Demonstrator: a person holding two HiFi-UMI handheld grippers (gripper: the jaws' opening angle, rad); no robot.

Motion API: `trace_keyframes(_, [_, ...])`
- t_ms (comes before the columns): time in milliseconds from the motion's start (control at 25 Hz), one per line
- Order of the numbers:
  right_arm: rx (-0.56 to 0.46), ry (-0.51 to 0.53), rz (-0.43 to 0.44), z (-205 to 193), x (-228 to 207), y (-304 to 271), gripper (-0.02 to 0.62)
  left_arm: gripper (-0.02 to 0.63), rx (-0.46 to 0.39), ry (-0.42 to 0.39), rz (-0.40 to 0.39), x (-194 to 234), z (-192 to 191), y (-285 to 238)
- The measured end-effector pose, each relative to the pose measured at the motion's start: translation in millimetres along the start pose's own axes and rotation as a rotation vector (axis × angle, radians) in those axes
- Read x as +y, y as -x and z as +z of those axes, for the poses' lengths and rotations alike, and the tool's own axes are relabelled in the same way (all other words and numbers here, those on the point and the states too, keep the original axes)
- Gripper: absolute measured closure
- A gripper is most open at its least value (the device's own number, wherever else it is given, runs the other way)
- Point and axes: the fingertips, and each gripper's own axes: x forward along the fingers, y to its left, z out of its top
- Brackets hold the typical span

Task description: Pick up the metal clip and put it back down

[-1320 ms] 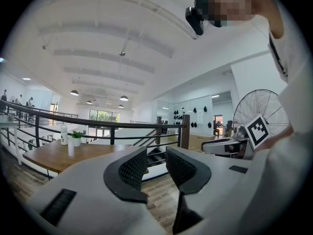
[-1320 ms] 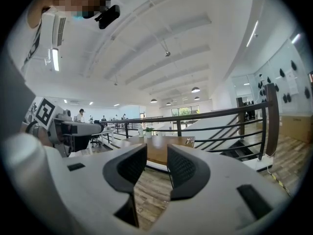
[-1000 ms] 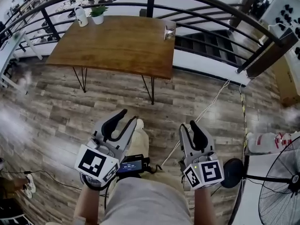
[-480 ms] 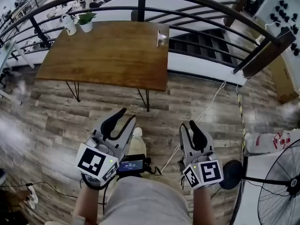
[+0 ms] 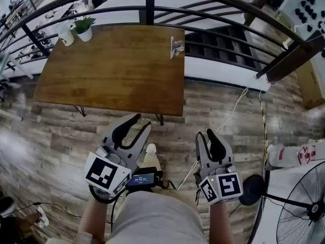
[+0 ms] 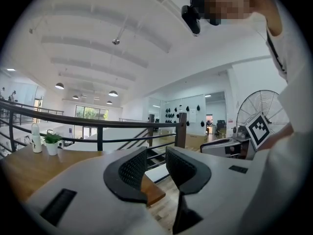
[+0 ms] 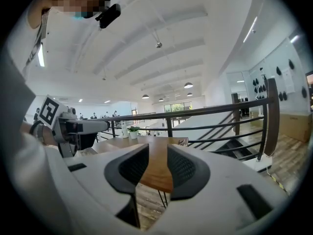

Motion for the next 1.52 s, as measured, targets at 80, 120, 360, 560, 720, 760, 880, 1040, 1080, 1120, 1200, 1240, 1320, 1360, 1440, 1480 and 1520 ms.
trace_keyframes(80, [0.007, -0.001, -0.002, 3.9, -6.6, -20.9, 0.48, 0.483, 0.007, -0.003, -0.006, 15.0, 1.2, -16.7])
trace_keyframes(120, [0.011, -0.001, -0.002, 6.2, -10.0, -30.6, 0.48, 0.485, 0.009, -0.002, -0.01, 21.5, 2.5, -24.5])
trace_keyframes(360, [0.023, 0.002, -0.012, 15.5, -25.0, -87.1, 0.48, 0.483, 0.016, 0.006, -0.026, 63.5, 2.6, -67.9])
trace_keyframes(560, [0.025, 0.003, -0.025, 27.9, -35.5, -133.1, 0.48, 0.483, 0.014, 0.01, -0.041, 99.2, 8.0, -100.2])
trace_keyframes(720, [0.024, 0.001, -0.034, 39.0, -45.1, -164.5, 0.48, 0.483, 0.016, 0.012, -0.055, 122.7, 14.2, -124.5])
trace_keyframes(760, [0.022, 0.001, -0.037, 40.6, -46.8, -170.4, 0.48, 0.483, 0.016, 0.011, -0.058, 127.1, 14.9, -129.2])
trace_keyframes(880, [0.023, -0.004, -0.045, 42.7, -49.1, -184.5, 0.48, 0.485, 0.02, 0.015, -0.063, 139.6, 13.6, -138.8])
trace_keyframes(1040, [0.032, -0.006, -0.052, 43.7, -51.3, -198.0, 0.48, 0.483, 0.027, 0.022, -0.067, 151.7, 11.6, -147.9])
trace_keyframes(1080, [0.033, -0.006, -0.052, 44.0, -52.0, -200.4, 0.48, 0.483, 0.027, 0.024, -0.067, 153.8, 11.6, -150.1])
trace_keyframes(1120, [0.034, -0.007, -0.051, 44.5, -53.1, -203.1, 0.48, 0.483, 0.027, 0.027, -0.065, 156.3, 11.9, -152.6])
trace_keyframes(1200, [0.037, -0.012, -0.049, 46.9, -56.6, -209.3, 0.48, 0.483, 0.029, 0.035, -0.06, 162.0, 13.3, -158.9])
trace_keyframes(1240, [0.04, -0.012, -0.048, 48.4, -58.9, -212.6, 0.48, 0.485, 0.031, 0.038, -0.057, 164.7, 14.4, -162.4])
trace_keyframes(1320, [0.046, -0.011, -0.044, 50.7, -64.1, -218.7, 0.48, 0.485, 0.037, 0.041, -0.052, 168.8, 16.0, -169.3])
trace_keyframes(1360, [0.049, -0.011, -0.042, 51.2, -66.9, -221.9, 0.48, 0.483, 0.038, 0.041, -0.049, 170.4, 16.1, -172.6])
trace_keyframes(1440, [0.05, -0.013, -0.039, 51.1, -72.4, -228.3, 0.48, 0.483, 0.042, 0.04, -0.045, 173.4, 14.8, -179.0])
trace_keyframes(1480, [0.052, -0.014, -0.038, 50.8, -75.2, -231.8, 0.48, 0.485, 0.043, 0.04, -0.044, 174.9, 14.0, -182.4])
trace_keyframes(1520, [0.054, -0.015, -0.036, 50.7, -77.9, -235.5, 0.48, 0.485, 0.044, 0.041, -0.042, 176.6, 13.4, -185.8])
